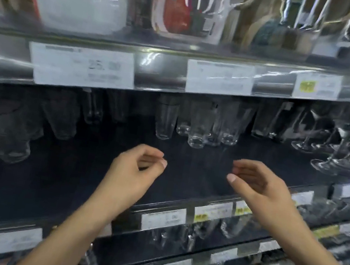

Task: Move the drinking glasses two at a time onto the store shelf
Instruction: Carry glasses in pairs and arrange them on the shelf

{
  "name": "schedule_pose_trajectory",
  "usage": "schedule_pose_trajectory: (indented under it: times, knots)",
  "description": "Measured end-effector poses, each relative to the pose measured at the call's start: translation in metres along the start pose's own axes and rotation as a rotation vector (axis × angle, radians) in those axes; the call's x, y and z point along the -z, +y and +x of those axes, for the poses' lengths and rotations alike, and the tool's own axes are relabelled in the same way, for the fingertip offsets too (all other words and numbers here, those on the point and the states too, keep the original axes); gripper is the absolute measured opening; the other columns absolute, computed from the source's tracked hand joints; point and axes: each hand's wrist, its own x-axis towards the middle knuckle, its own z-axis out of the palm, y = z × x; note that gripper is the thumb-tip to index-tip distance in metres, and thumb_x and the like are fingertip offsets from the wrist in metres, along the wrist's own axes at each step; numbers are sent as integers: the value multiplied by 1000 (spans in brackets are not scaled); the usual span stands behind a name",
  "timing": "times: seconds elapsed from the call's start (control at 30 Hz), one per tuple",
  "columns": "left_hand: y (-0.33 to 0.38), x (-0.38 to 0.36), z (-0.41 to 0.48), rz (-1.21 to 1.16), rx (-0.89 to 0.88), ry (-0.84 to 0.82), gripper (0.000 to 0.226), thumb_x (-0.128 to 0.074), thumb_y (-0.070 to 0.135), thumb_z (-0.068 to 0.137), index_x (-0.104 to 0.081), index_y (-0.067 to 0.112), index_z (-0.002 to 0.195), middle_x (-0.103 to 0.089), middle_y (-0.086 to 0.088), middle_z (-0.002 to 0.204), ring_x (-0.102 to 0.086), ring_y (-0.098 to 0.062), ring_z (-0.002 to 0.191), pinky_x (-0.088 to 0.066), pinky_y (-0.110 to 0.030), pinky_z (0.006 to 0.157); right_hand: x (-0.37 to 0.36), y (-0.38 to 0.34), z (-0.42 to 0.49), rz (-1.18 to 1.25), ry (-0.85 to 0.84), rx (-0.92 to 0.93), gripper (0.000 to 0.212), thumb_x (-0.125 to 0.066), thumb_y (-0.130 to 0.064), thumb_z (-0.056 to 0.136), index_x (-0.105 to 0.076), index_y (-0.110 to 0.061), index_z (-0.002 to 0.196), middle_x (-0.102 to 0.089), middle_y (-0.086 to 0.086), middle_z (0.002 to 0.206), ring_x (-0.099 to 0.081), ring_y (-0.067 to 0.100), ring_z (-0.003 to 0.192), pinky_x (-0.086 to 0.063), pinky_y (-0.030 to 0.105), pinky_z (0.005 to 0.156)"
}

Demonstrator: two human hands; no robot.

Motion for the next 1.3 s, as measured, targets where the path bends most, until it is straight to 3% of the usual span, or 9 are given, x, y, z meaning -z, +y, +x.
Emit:
schedule_pose_trajectory:
  times: [0.3, 0.4, 0.5, 0.6, 0.73, 0.8, 0.93, 1.07, 1.3]
  knots:
    - [16, -113, 74, -59, 95, 128, 44, -76, 26, 84, -56, 19, 122, -64, 2, 115, -62, -5, 95, -45, -14, 74, 108, 59, 67, 4, -33, -77, 35, -77, -36, 81, -64, -30, 113, -70, -11, 104, -65, 0, 98, -48, 17, 81]
    - [11, -142, 101, -67, 126, 169, 60, -78, 26, 82, -47, 15, 133, -55, 2, 117, -56, -11, 102, -44, -21, 85, 111, 71, 103, 22, -72, -100, 40, -77, -40, 82, -61, -27, 117, -68, -7, 108, -63, 2, 100, -46, 14, 76]
    - [-4, -163, 129, -49, 179, 155, 73, -82, 32, 78, -39, 19, 136, -54, 4, 121, -55, -12, 109, -45, -27, 95, 95, 85, 143, 5, -116, -124, 53, -77, -44, 80, -55, -24, 125, -66, -2, 113, -63, 9, 103, -47, 22, 84]
    - [-28, -178, 155, 0, 164, 194, 73, -86, 37, 72, -40, 26, 127, -61, 1, 125, -60, -16, 114, -48, -35, 102, 73, 101, 178, -1, -143, -166, 65, -77, -44, 81, -47, -21, 133, -61, -1, 120, -59, 14, 104, -44, 26, 88]
    - [-50, -193, 171, 66, 53, 323, 68, -85, 35, 74, -46, 17, 127, -64, 1, 123, -62, -13, 111, -48, -24, 92, 46, 122, 215, 1, -156, -175, 82, -80, -46, 78, -36, -18, 142, -57, -1, 131, -57, 17, 114, -45, 27, 94]
    - [-54, -195, 177, 50, 4, 348, 57, -84, 32, 76, -45, 23, 118, -62, 2, 121, -61, -12, 109, -48, -23, 91, 38, 129, 229, 15, -140, -147, 88, -82, -46, 76, -34, -18, 144, -57, -2, 135, -57, 18, 119, -46, 29, 97]
    - [-58, -193, 189, -21, -19, 308, 55, -83, 23, 77, -47, 24, 118, -61, 8, 109, -62, -11, 105, -50, -26, 93, 26, 135, 250, 49, -84, -80, 78, -80, -31, 81, -37, -13, 143, -55, 0, 134, -56, 18, 118, -47, 31, 101]
    - [-63, -191, 196, -2, -2, 285, 57, -83, 23, 78, -52, 11, 124, -65, 5, 107, -64, -13, 103, -52, -25, 90, 17, 139, 256, 42, -72, -59, 67, -77, -27, 84, -42, -13, 139, -55, -8, 113, -57, 12, 106, -44, 23, 87]
    - [-61, -190, 195, 45, 42, 303, 56, -79, 18, 82, -52, 9, 130, -66, 2, 113, -63, -12, 108, -46, -7, 80, 10, 140, 260, 21, -42, -61, 67, -77, -30, 84, -42, -13, 138, -57, -3, 121, -54, 10, 103, -42, 16, 76]
